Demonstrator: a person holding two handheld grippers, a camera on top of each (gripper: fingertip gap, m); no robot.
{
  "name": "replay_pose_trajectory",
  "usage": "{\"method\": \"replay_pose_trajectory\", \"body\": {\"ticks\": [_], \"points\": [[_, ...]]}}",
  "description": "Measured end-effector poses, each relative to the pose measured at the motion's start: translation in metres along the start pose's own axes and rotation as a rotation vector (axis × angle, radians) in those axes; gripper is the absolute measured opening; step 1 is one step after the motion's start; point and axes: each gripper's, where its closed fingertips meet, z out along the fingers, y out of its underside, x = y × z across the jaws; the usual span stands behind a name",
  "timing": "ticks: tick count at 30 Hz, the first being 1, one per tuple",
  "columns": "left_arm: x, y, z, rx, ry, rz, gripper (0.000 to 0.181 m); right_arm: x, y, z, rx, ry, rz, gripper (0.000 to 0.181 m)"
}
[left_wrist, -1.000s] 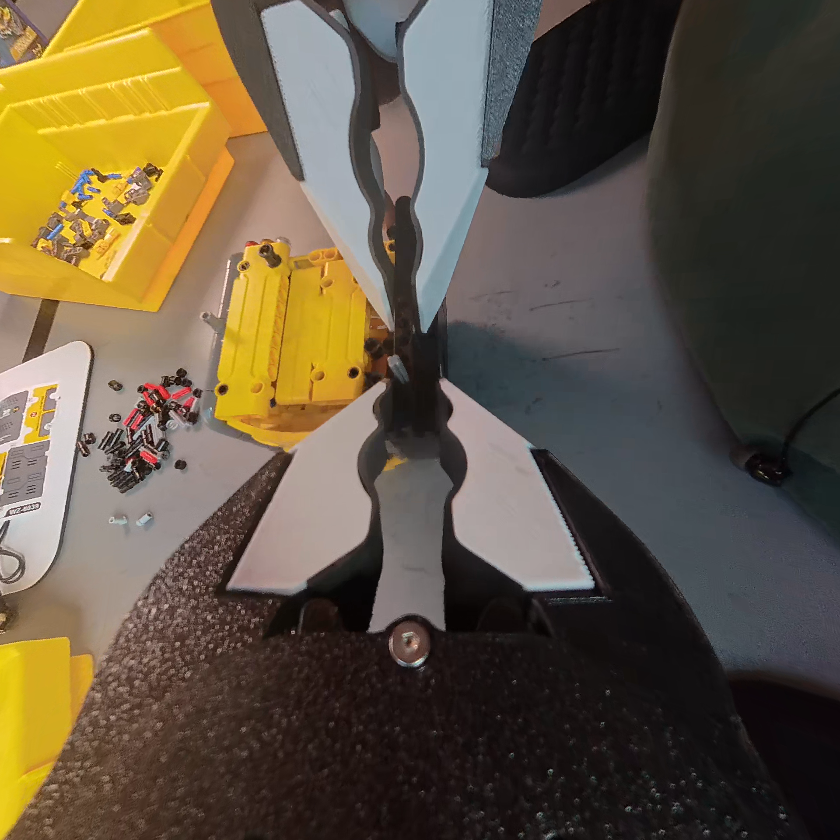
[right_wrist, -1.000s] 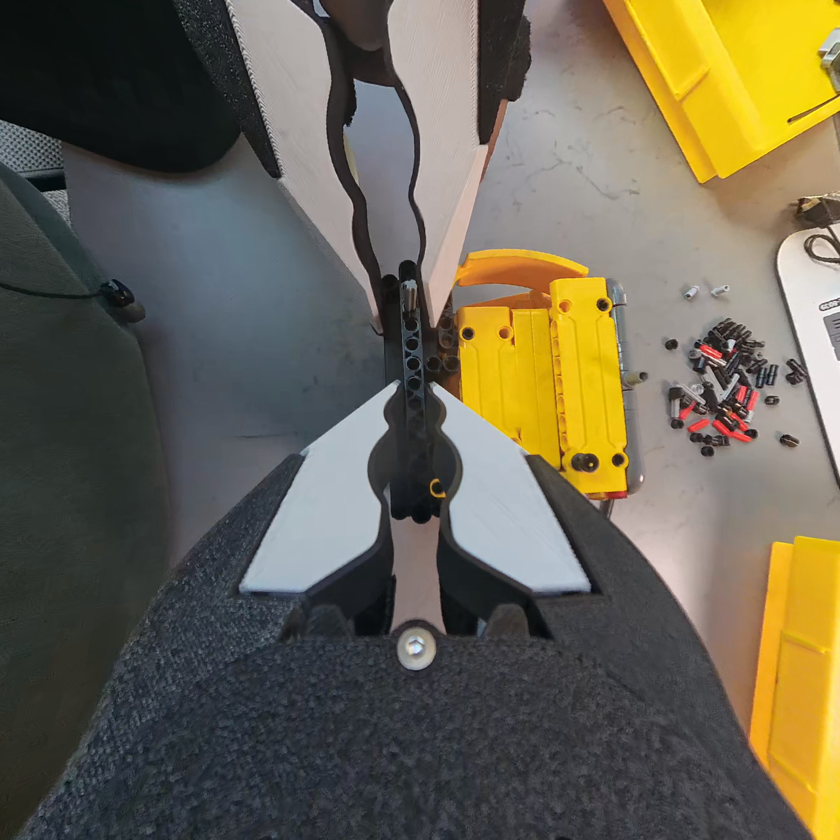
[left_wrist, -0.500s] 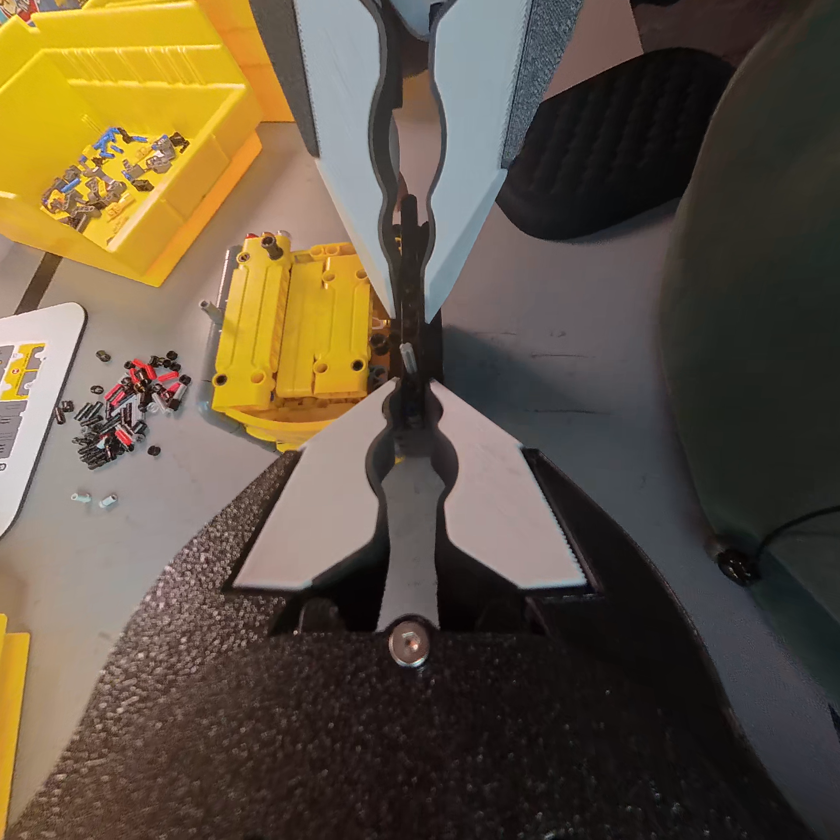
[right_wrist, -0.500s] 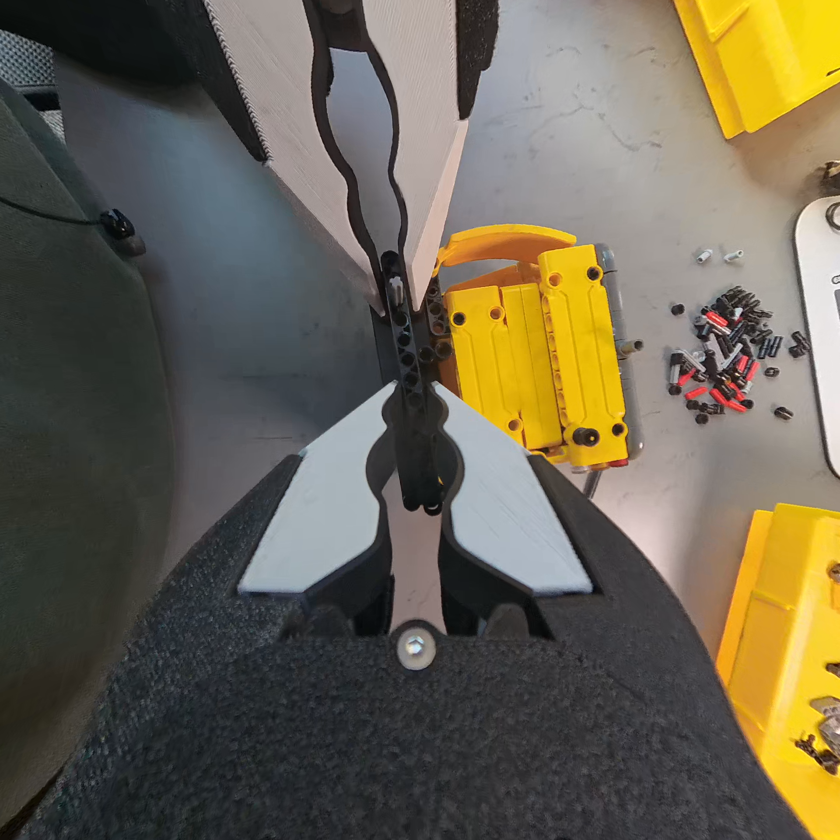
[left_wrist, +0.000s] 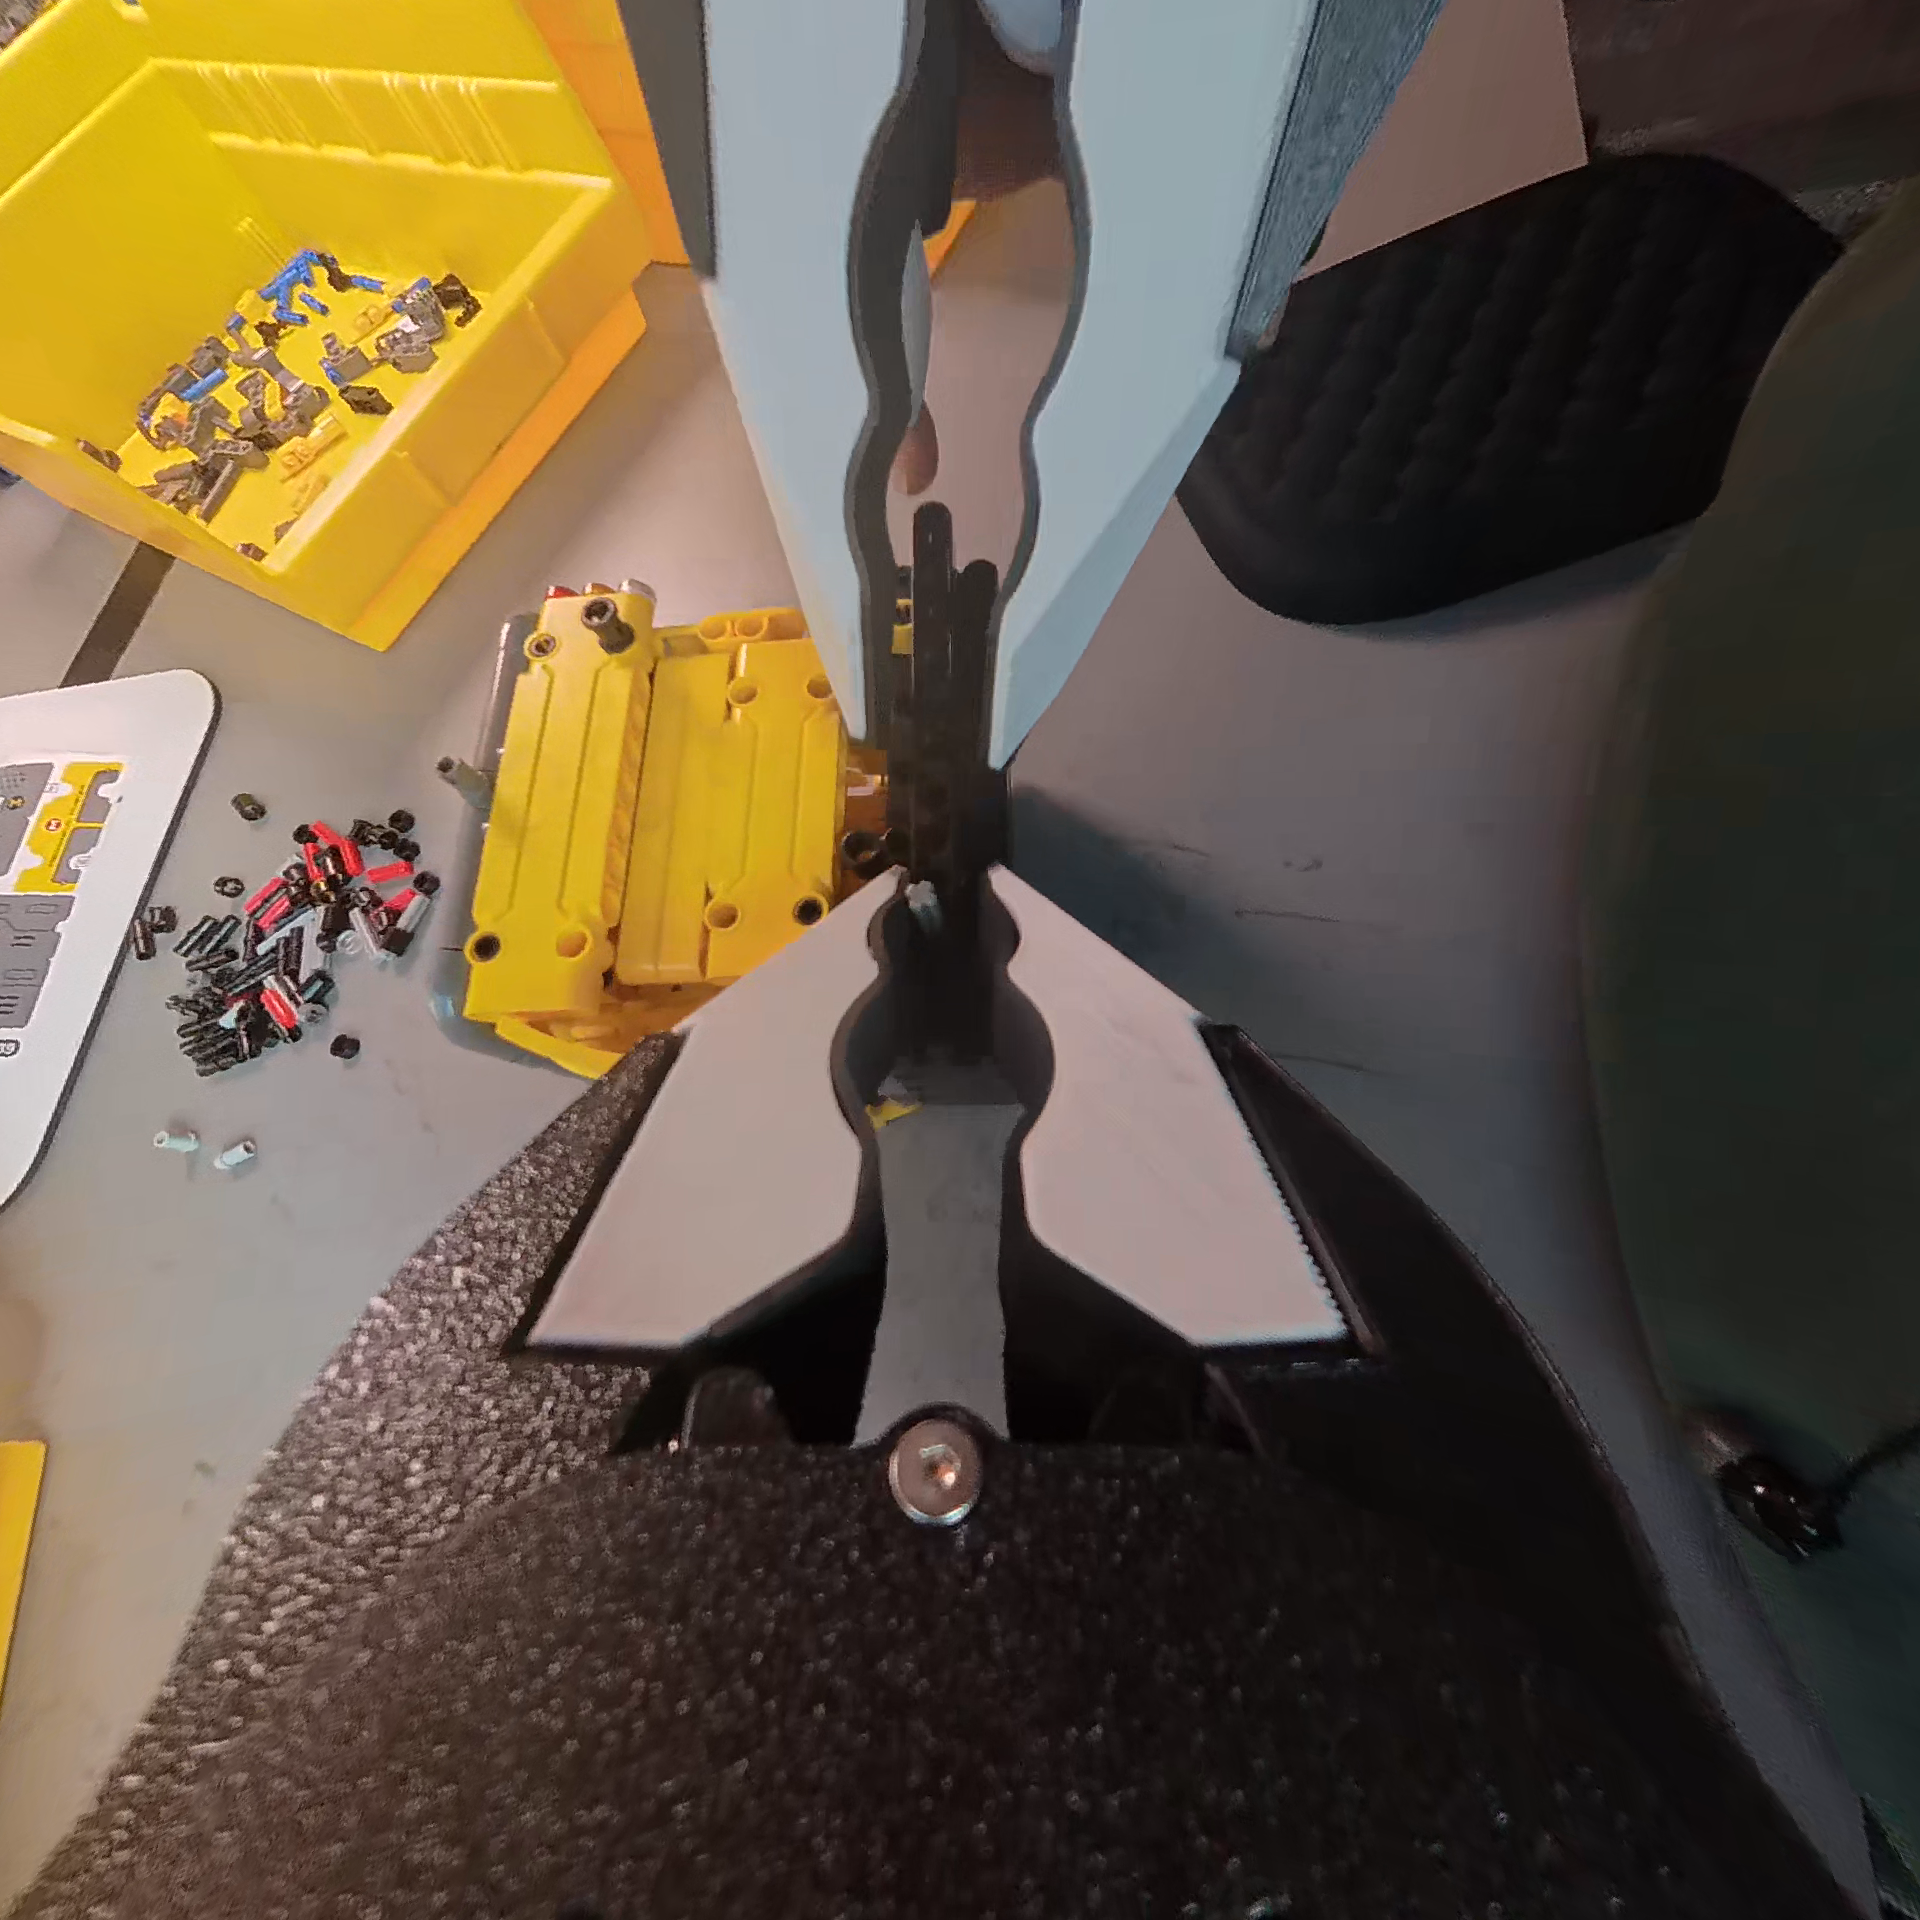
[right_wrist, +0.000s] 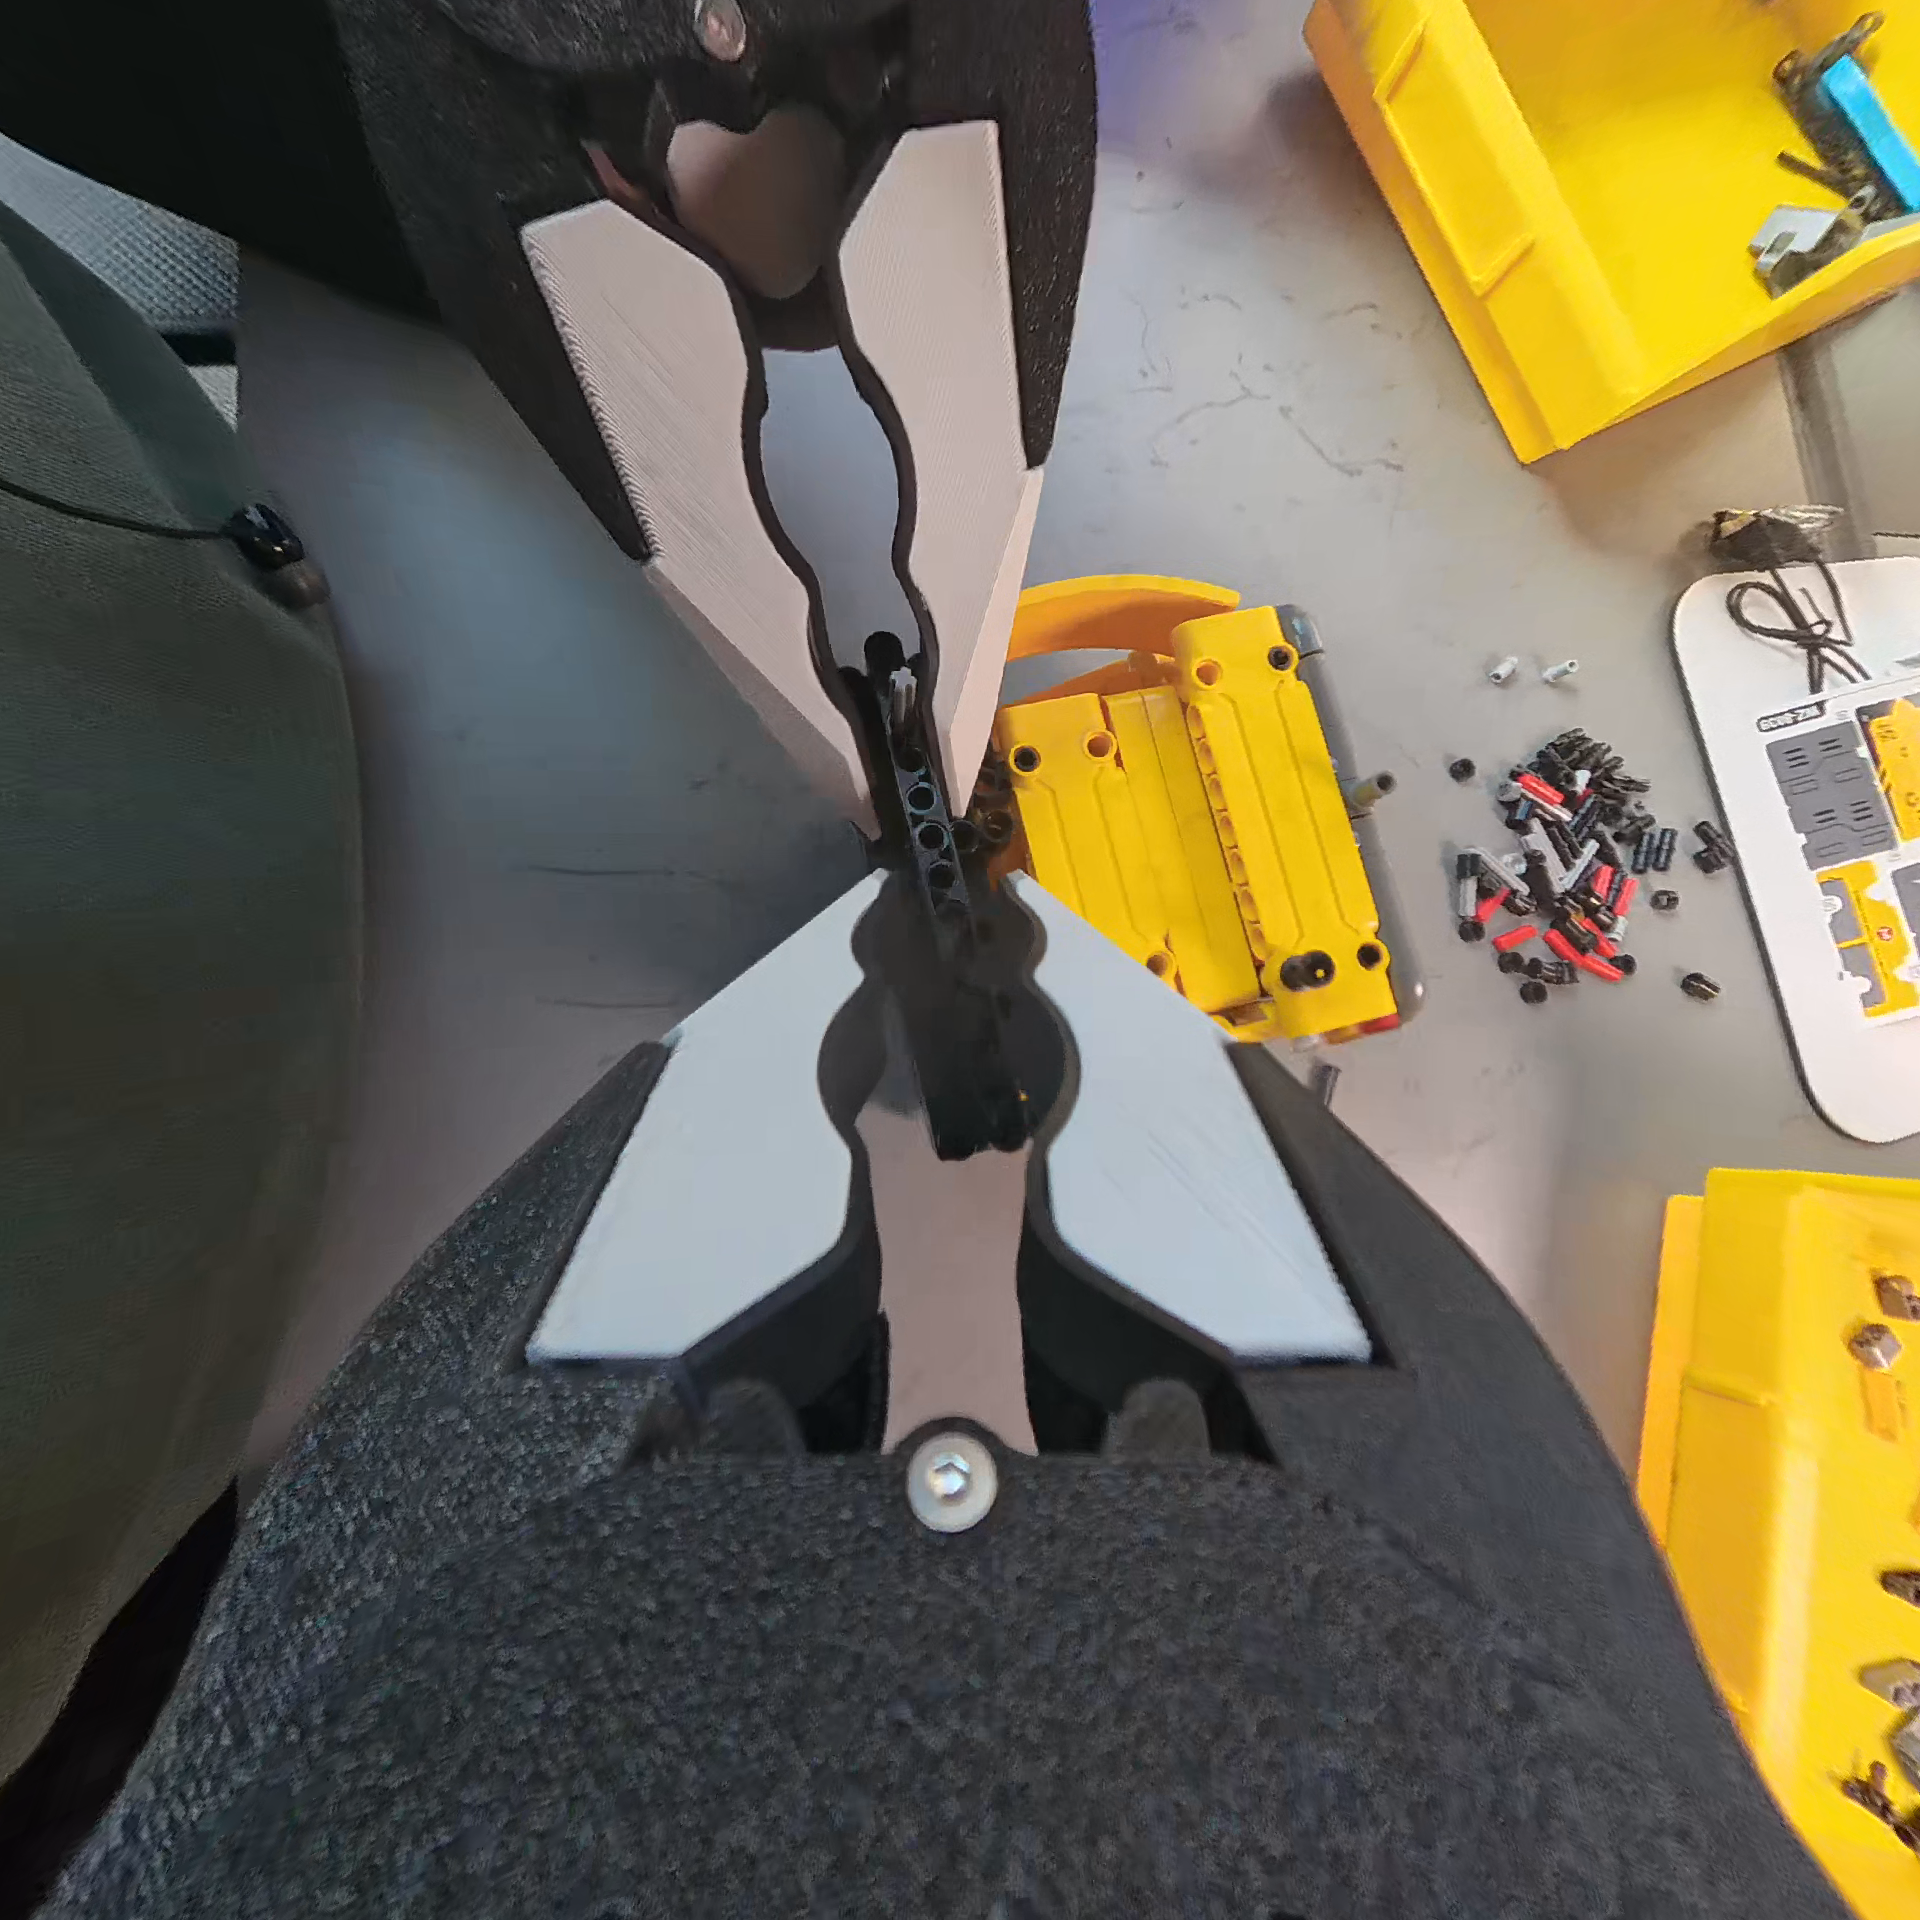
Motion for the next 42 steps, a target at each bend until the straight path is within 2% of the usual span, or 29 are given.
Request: {"method": "replay_pose_trajectory", "body": {"ticks": [3, 6, 9, 12, 17, 42], "points": [[-0.002, -0.002, 0.002, -0.002, -0.023, -0.006, 0.006, 0.004, 0.001, -0.022, 0.091, 0.022, 0.01, 0.02], [-0.003, -0.003, 0.005, -0.002, -0.04, -0.022, 0.007, 0.014, 0.025, -0.034, 0.107, 0.062, 0.053, 0.033], [-0.004, -0.004, 0.007, -0.004, -0.058, -0.016, 0.007, 0.014, 0.051, -0.029, 0.109, 0.046, 0.118, 0.044], [-0.004, -0.006, 0.009, 0.0, -0.073, -0.022, 0.007, 0.008, 0.061, -0.015, 0.116, 0.014, 0.142, 0.04], [-0.005, -0.005, 0.009, -0.004, -0.09, -0.03, 0.007, 0.016, 0.061, -0.009, 0.141, 0.074, 0.158, 0.022], [-0.034, 0.01, -0.005, 0.072, -0.105, 0.018, 0.007, 0.034, 0.043, 0.012, 0.211, 0.18, 0.289, 0.021]]}}
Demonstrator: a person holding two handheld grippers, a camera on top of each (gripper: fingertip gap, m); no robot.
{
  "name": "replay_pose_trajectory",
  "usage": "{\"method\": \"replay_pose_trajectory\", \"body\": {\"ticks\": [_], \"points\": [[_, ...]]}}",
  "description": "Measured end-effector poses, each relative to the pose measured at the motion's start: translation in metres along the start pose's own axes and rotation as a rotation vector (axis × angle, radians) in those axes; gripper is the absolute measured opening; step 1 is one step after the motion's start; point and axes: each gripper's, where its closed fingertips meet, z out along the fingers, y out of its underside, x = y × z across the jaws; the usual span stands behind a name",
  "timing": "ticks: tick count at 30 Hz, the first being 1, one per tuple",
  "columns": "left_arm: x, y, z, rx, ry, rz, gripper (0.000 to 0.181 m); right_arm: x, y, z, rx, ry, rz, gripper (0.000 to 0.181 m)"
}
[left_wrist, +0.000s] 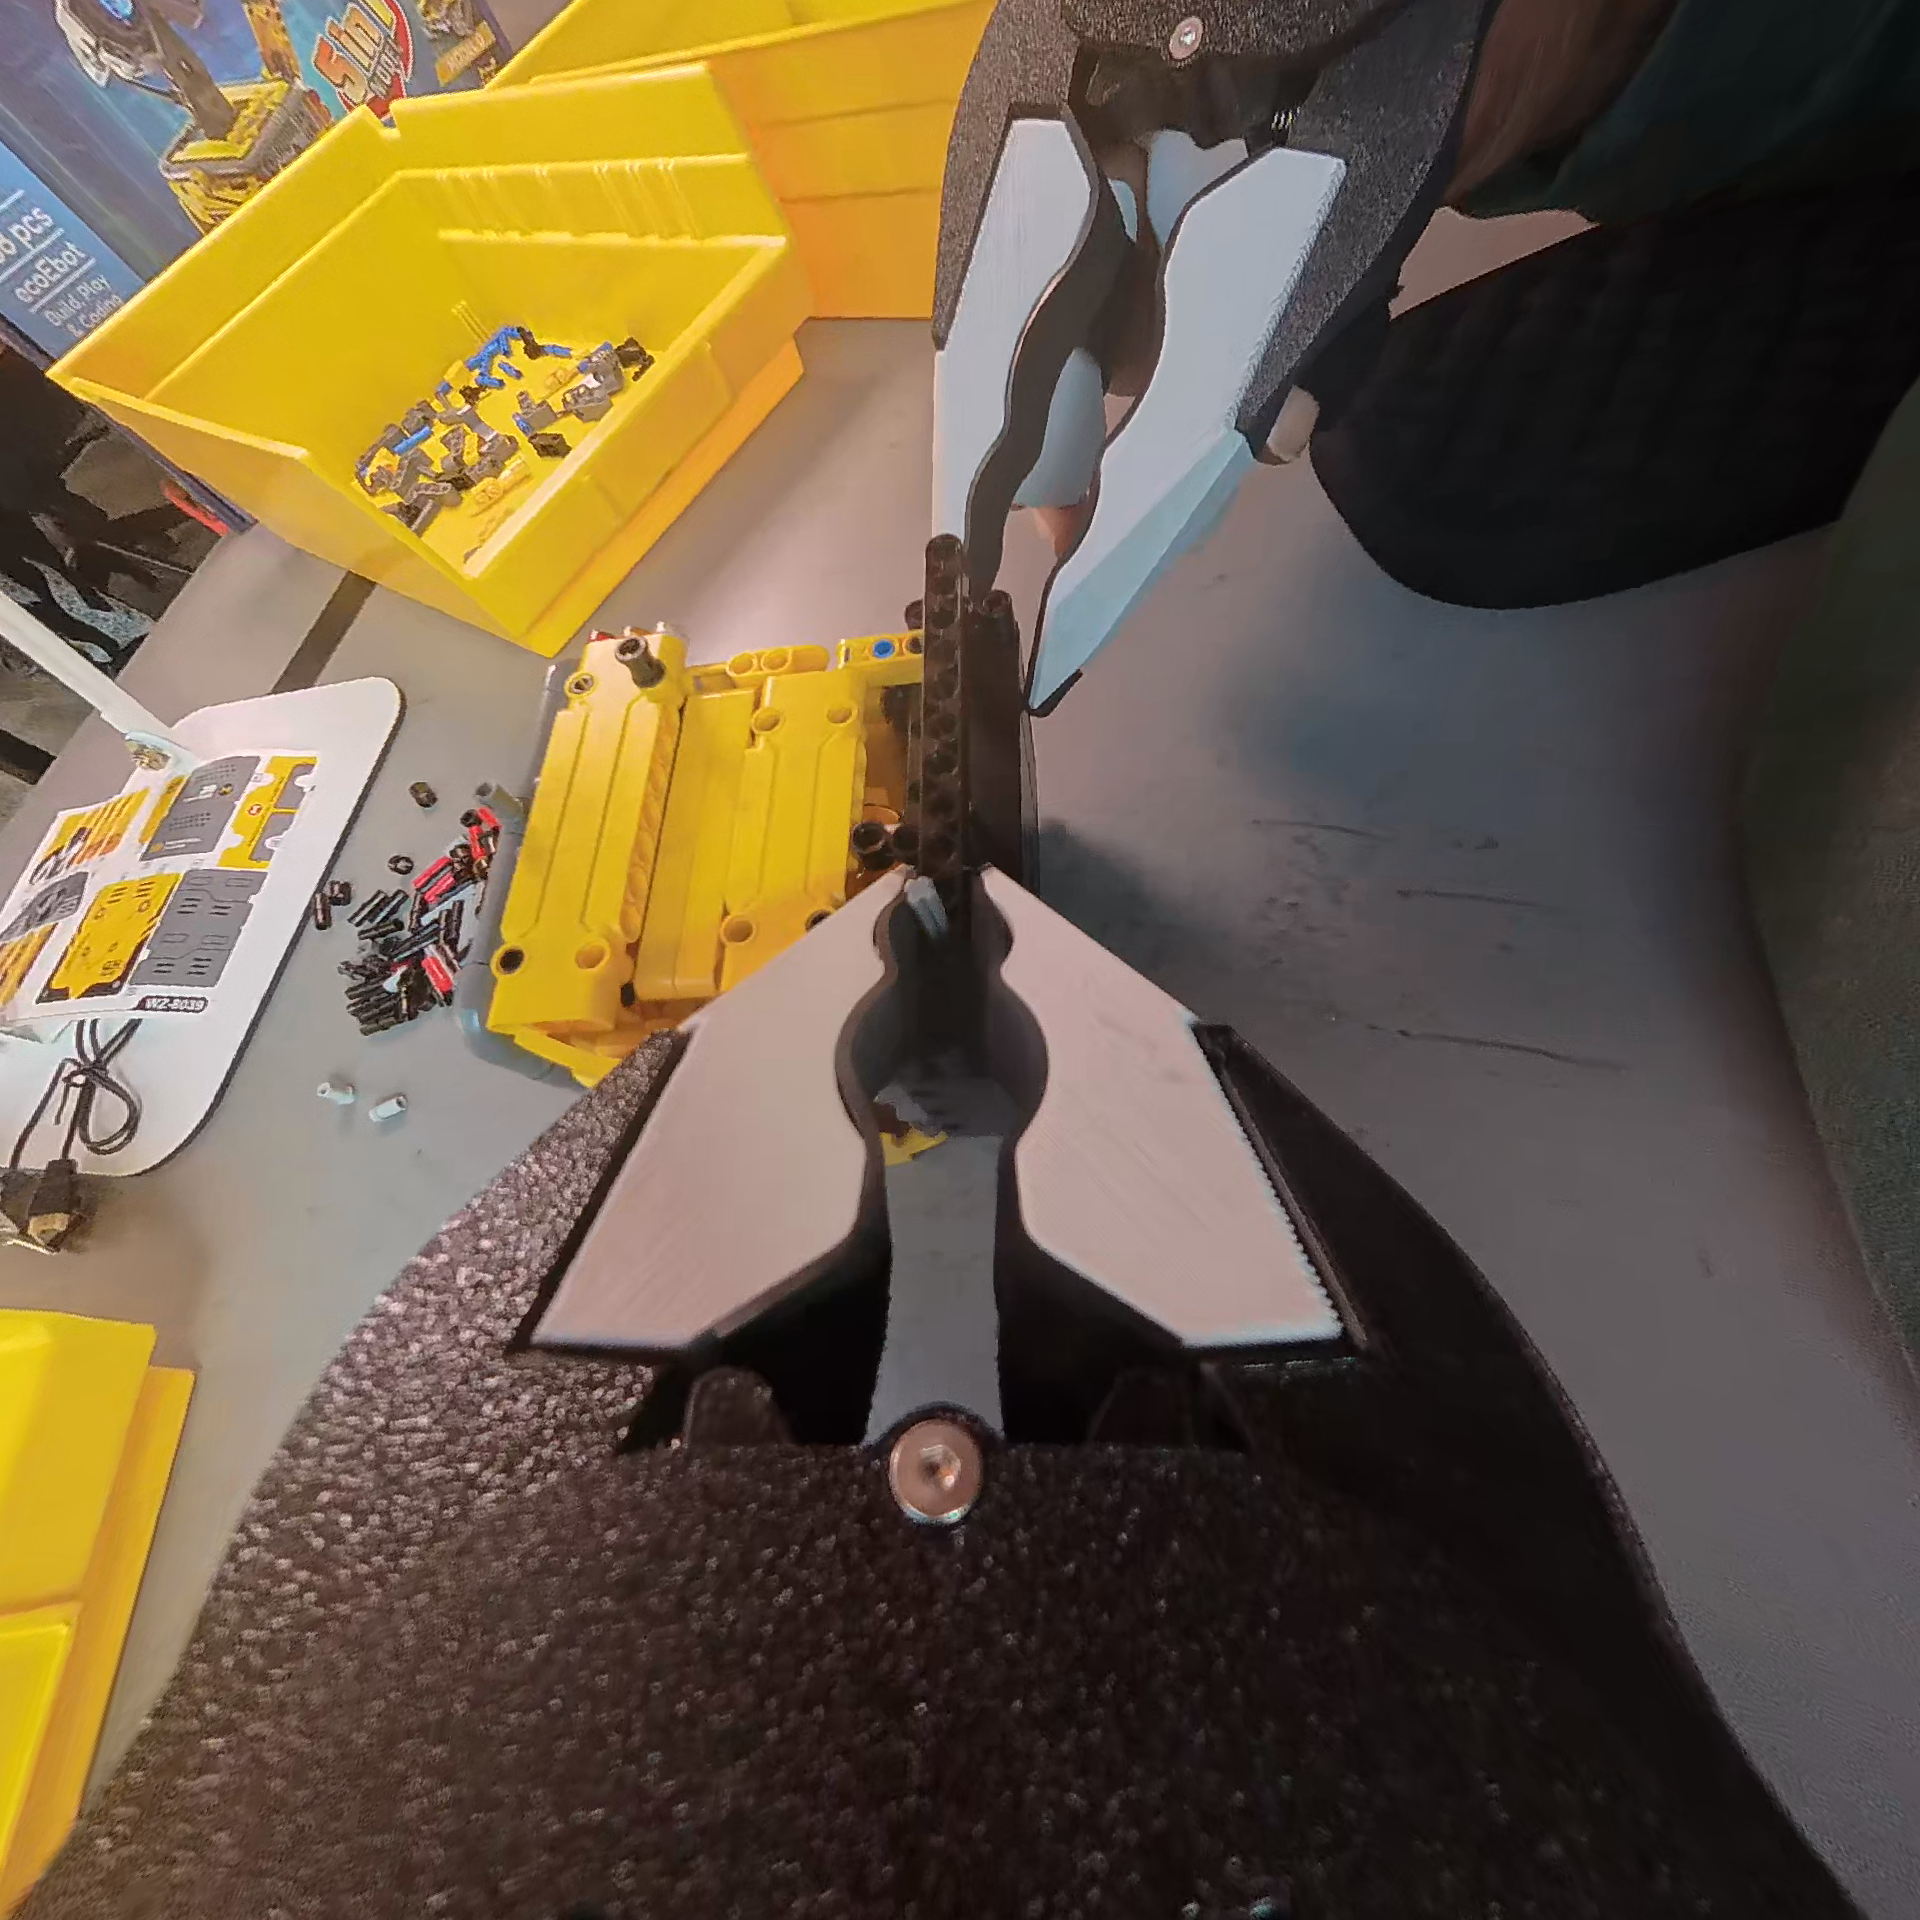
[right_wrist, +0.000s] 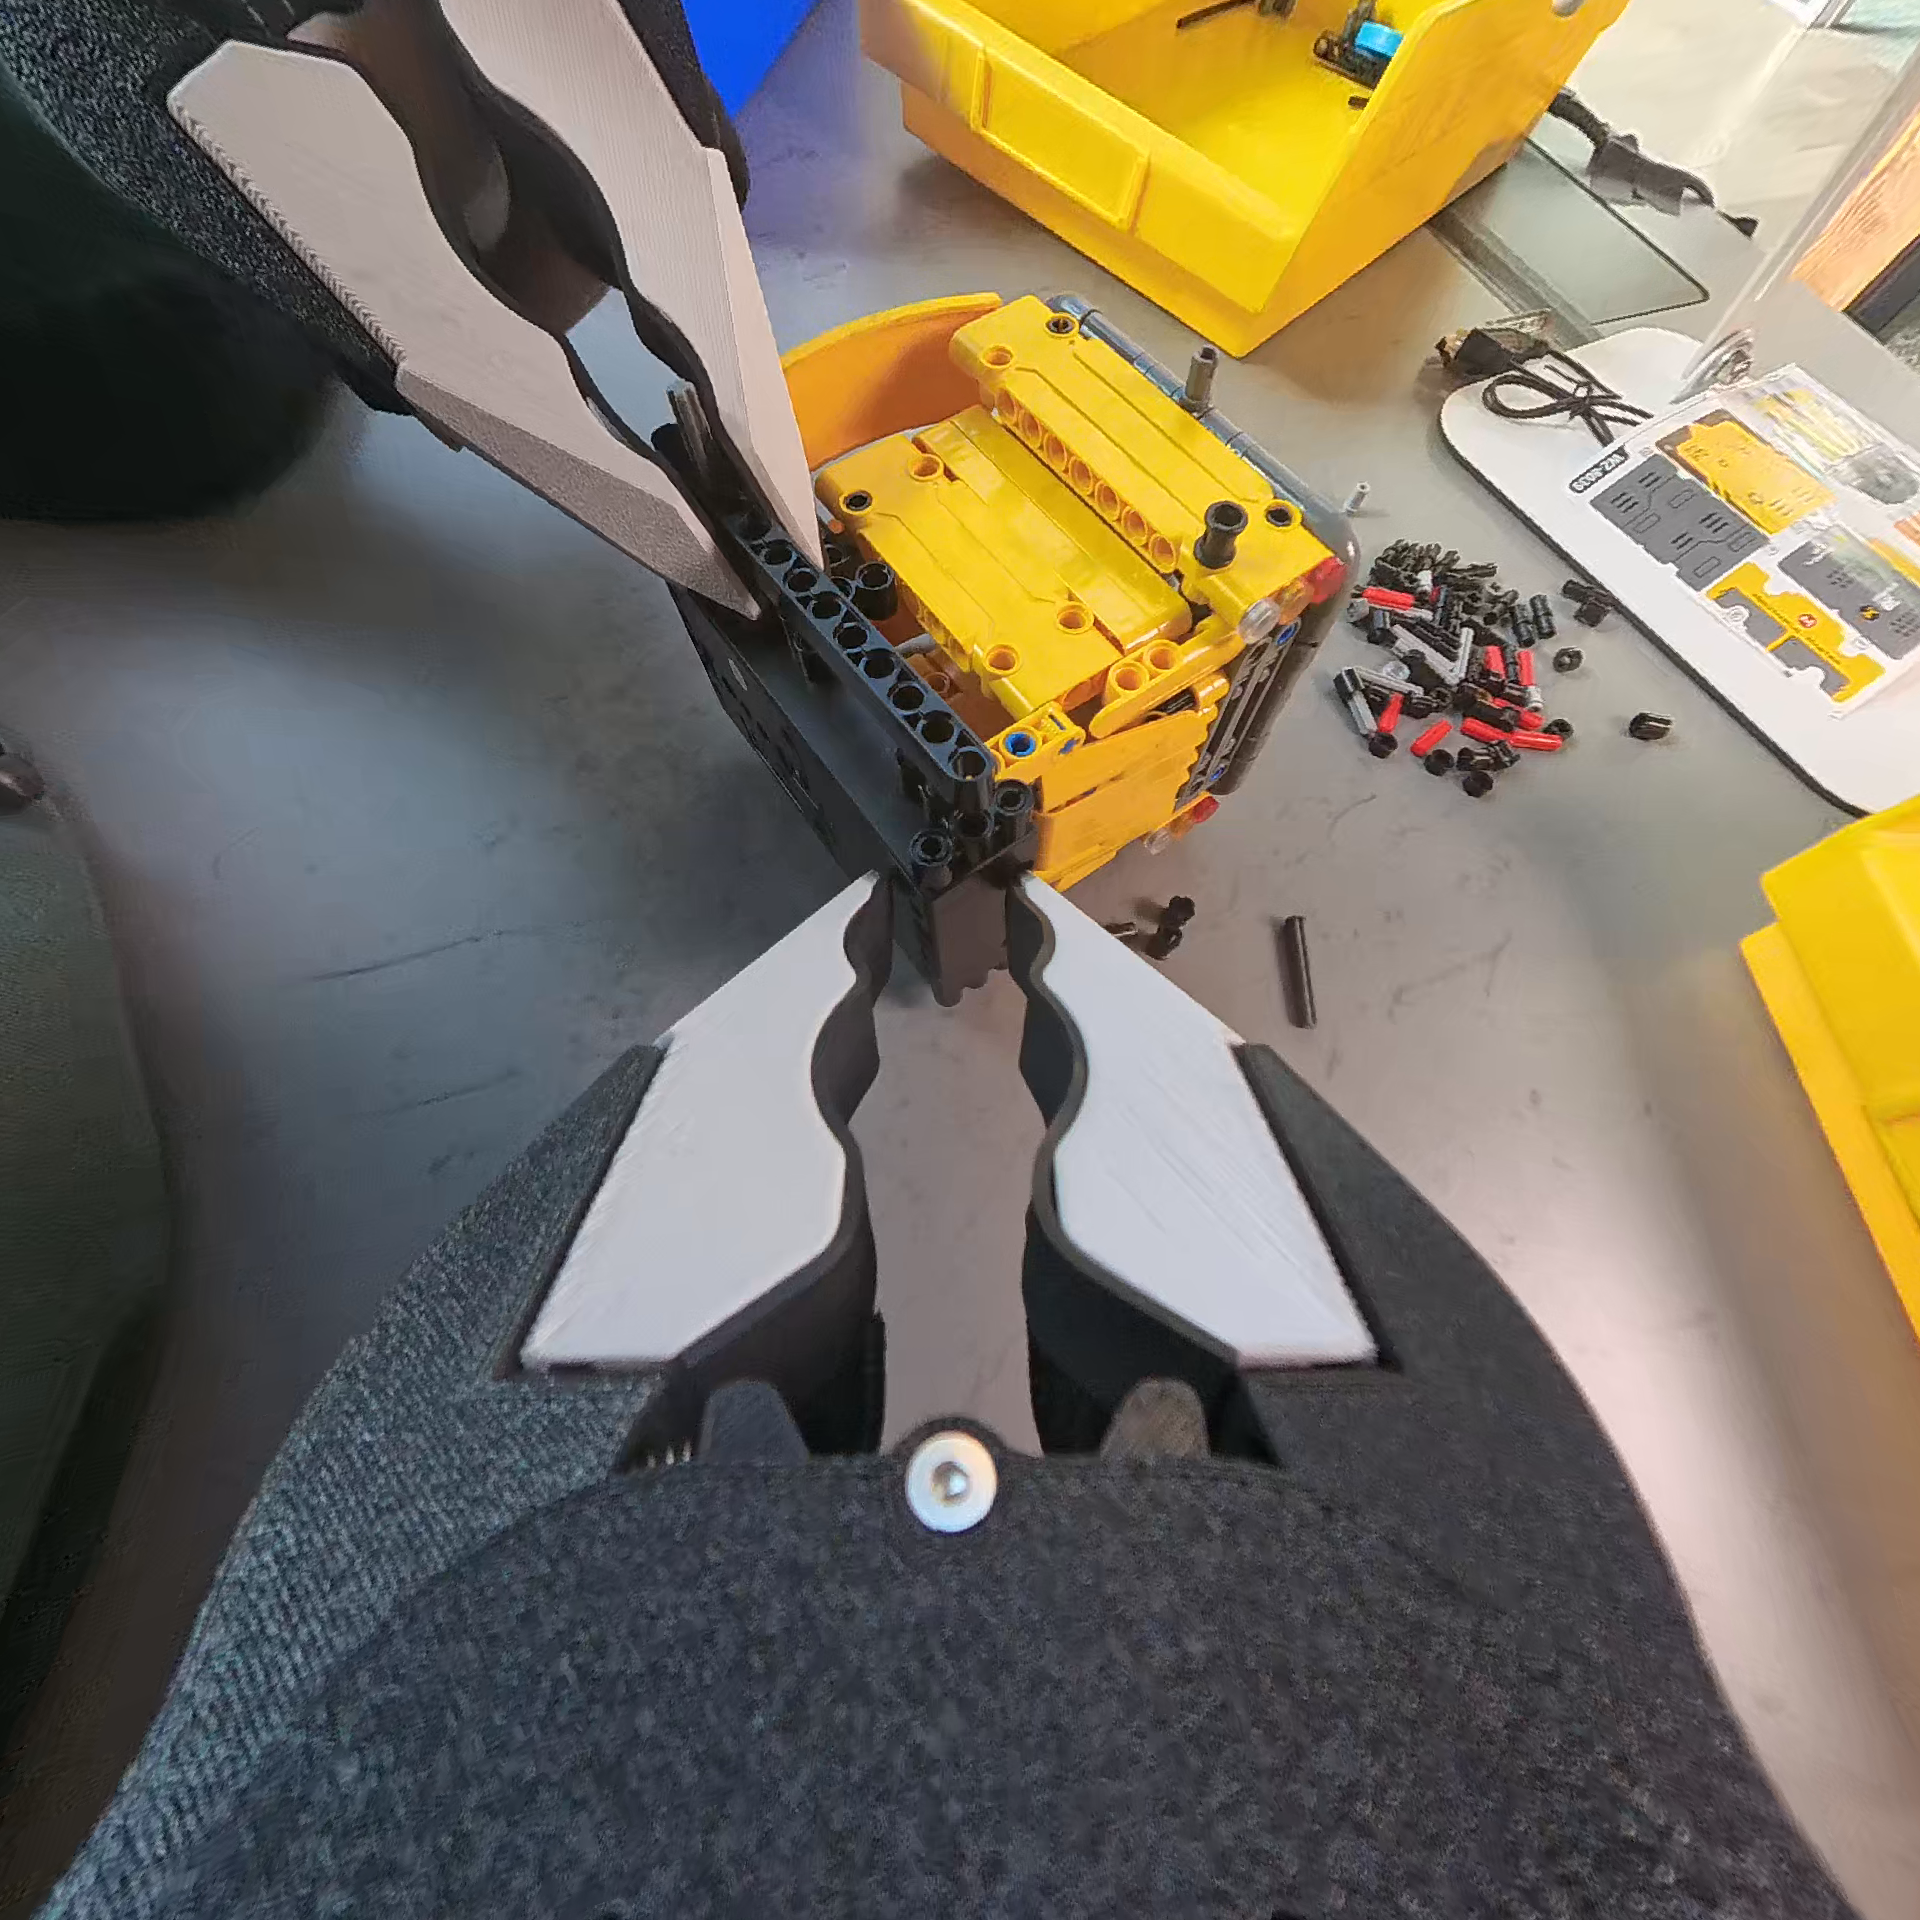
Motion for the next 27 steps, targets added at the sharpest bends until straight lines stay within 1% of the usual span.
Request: {"method": "replay_pose_trajectory", "body": {"ticks": [11, 15, 17, 19, 21, 22, 25, 27], "points": [[-0.001, 0.0, 0.0, 0.041, 0.004, -0.012, 0.008, 0.001, -0.002, 0.002, 0.055, -0.011, 0.019, 0.022], [-0.001, 0.0, 0.0, 0.058, 0.01, -0.017, 0.008, -0.001, -0.006, -0.001, 0.1, -0.05, 0.036, 0.027], [-0.001, 0.0, 0.001, 0.065, 0.014, -0.02, 0.008, 0.0, -0.012, -0.007, 0.141, -0.08, 0.052, 0.029], [-0.001, 0.0, 0.001, 0.071, 0.02, -0.022, 0.008, 0.009, -0.025, -0.022, 0.211, -0.088, 0.077, 0.03], [-0.001, 0.0, 0.001, 0.079, 0.023, -0.025, 0.008, 0.034, -0.046, -0.041, 0.3, -0.022, 0.081, 0.03], [-0.002, 0.0, 0.001, 0.085, 0.023, -0.029, 0.007, 0.054, -0.058, -0.049, 0.34, 0.052, 0.083, 0.029], [-0.003, 0.0, 0.002, 0.104, 0.027, -0.049, 0.007, 0.131, -0.098, -0.066, 0.442, 0.347, 0.098, 0.025], [-0.003, -0.001, 0.002, 0.113, 0.026, -0.057, 0.007, 0.184, -0.12, -0.069, 0.511, 0.513, 0.131, 0.023]]}}
